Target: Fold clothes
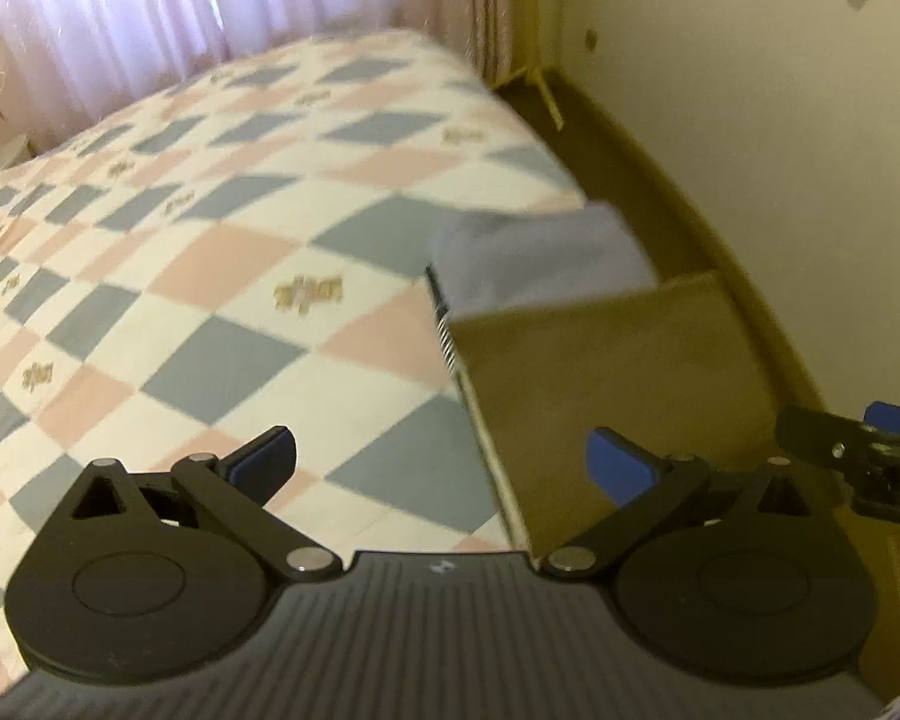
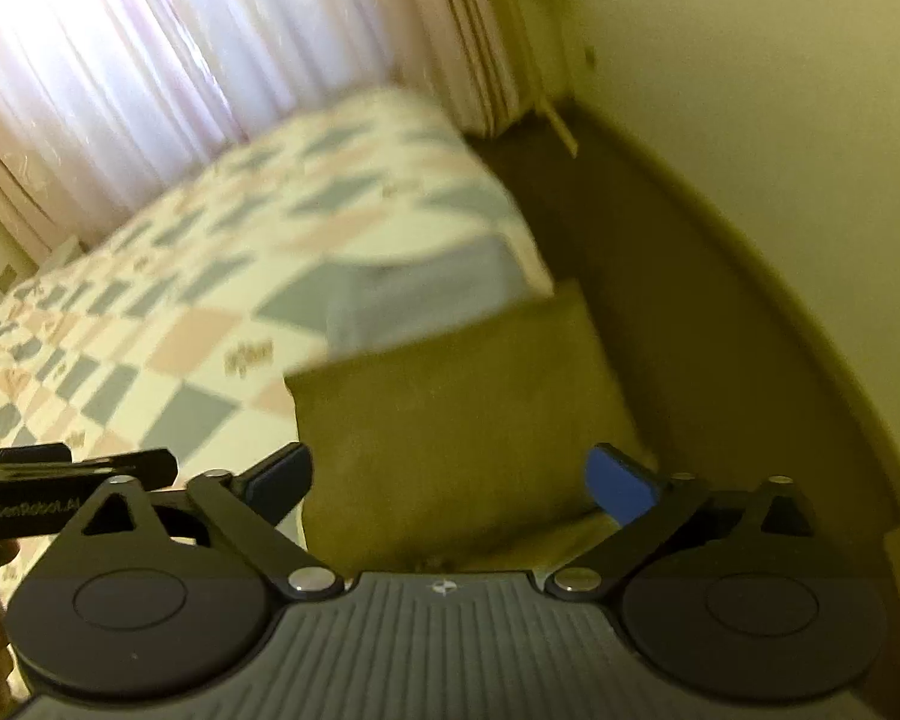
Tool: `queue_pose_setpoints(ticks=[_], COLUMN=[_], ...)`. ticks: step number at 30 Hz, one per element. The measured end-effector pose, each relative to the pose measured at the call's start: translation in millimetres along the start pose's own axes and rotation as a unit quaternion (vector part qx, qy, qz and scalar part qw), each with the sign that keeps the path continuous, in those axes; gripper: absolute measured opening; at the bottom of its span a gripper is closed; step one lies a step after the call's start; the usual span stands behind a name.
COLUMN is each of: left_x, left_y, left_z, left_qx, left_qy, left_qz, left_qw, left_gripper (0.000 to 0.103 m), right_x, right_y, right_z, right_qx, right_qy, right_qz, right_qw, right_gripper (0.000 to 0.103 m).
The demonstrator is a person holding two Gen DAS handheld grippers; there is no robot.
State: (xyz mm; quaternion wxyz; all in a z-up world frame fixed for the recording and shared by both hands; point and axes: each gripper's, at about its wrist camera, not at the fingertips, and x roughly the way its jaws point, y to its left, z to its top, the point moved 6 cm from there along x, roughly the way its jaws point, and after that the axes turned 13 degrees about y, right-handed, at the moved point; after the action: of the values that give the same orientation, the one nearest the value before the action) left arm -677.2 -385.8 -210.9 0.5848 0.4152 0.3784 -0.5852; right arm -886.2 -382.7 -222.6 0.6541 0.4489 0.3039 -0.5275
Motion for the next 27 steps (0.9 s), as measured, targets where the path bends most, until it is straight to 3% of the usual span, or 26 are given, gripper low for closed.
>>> queue_pose_setpoints(ticks=[6, 10, 16, 27], left_x=[-20.6, -28.9, -53.5, -104.5], left_y=[5.9, 16.9, 39.2, 83.4], left_z=[-1.8, -18.7, -50.2, -96.2], left_qx=[-0.014, -0.001, 0.032, 0.061], left_qy=[0.004, 0.007, -0.007, -0.028], left_qz=[-0.034, -0.033, -0.036, -0.053], left_qw=[0.9993, 0.9994, 0.9988, 0.9964], left_gripper=[0.102, 0.102, 0.102, 0.102], right_x=[-18.3, -25.7, -58.1, -98.8], right_y=[16.0, 31.0, 62.8, 119.3], right_z=[-16.7, -40.0, -75.5, -127.0], right_qx=[0.005, 0.027, 0.076, 0.096], right_qy=[-0.013, -0.016, -0.036, -0.031], right_qz=[-0.069, -0.102, -0.089, -0.105], right_qw=[0.998, 0.994, 0.992, 0.989], right_gripper=[0.101, 0.101, 0.101, 0.101])
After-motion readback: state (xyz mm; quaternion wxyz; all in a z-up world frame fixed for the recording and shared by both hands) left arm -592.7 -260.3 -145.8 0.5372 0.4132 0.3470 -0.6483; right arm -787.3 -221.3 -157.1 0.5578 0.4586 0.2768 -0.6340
